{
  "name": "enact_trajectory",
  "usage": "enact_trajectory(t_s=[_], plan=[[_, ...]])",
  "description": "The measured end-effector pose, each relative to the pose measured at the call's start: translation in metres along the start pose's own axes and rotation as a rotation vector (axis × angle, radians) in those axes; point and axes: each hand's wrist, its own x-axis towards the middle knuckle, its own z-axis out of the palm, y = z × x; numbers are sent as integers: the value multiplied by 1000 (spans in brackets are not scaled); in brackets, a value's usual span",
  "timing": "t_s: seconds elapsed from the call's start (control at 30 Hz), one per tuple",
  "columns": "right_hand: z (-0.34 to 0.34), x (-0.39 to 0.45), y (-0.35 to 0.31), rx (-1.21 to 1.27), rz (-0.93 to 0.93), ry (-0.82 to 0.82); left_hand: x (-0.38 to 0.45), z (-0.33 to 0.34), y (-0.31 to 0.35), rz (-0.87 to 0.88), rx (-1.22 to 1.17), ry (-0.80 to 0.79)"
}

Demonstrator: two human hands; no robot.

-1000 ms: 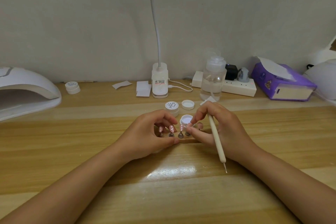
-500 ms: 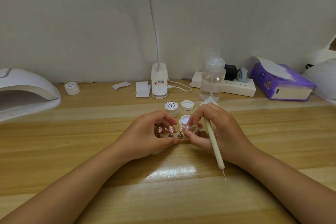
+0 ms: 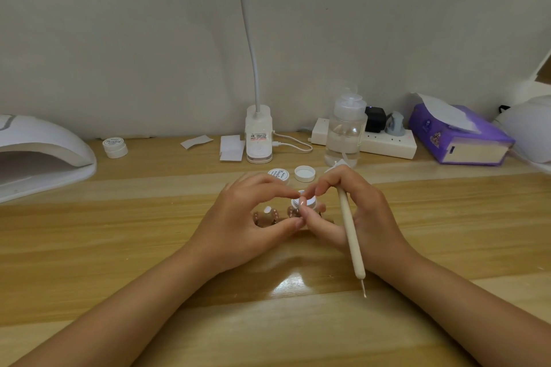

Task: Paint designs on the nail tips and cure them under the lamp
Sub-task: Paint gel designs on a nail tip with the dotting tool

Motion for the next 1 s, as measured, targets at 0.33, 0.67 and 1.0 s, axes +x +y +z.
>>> enact_trajectory(t_s=[0.33,0.67,1.0], plan=[[4,0,-7,4,-27,24,-2,10,1,101,3,119],[3,5,-2,155,126,145,1,10,0,43,-185,220],[3,41,13,263,437,226,1,10,-5,-17,-228,226]])
